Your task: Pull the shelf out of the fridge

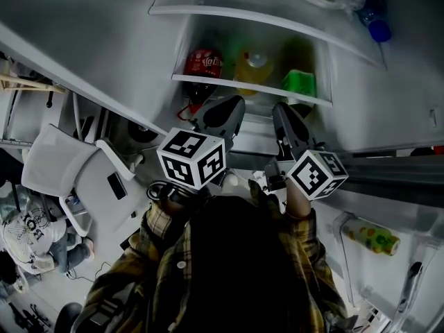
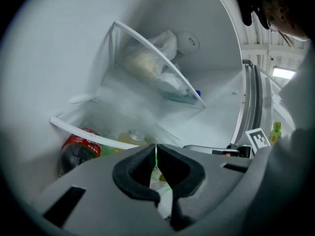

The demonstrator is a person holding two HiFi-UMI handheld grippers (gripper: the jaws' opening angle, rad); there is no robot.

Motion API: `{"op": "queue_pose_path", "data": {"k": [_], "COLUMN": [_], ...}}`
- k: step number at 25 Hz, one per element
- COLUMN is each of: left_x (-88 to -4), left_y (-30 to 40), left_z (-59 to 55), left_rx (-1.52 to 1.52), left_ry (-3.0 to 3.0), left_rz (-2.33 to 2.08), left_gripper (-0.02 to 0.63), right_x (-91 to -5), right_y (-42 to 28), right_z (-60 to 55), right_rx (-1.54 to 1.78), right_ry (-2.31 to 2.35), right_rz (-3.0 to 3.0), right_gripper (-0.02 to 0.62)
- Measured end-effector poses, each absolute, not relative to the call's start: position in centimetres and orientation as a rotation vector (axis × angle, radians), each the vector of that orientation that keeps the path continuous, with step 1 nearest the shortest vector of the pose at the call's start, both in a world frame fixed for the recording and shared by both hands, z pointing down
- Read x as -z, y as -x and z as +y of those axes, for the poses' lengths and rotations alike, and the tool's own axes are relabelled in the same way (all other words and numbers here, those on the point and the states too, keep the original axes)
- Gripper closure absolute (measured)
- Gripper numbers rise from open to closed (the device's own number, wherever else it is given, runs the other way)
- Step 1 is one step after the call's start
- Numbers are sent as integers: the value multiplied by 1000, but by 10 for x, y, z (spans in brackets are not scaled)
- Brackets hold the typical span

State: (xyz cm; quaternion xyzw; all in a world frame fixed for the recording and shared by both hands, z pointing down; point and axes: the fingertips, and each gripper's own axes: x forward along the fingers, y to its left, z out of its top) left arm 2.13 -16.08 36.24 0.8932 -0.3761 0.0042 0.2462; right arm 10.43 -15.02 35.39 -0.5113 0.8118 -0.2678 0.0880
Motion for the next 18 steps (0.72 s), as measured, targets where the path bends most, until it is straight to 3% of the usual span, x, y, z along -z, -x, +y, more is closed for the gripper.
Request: {"op": "queue_pose_path", "data": {"k": [5,8,13,18], "left_x": [-370,-375,-378,-384], "left_y": [-19,-20,-19,-19], "left_z": [-164,-164,-166,-168], "left_rx": [-22,-28,-9,-13], "left_ry": [-2405,-2395,-2367,-2346], "left_rz": [-1020,-1010,-994,-983], "left_gripper": [594,552,472,394], "right_x": [-359,-361,-366,-372], "right_y": [-107,-108,-103,-103], "right_z": [-153,-154,-155,-158], "right_rx": [821,827,896,963], "right_ry": [1511,1516,1451,1418], "right_rz": [2393,2384,2392,2363], "right_gripper": [572,564,479,437]}}
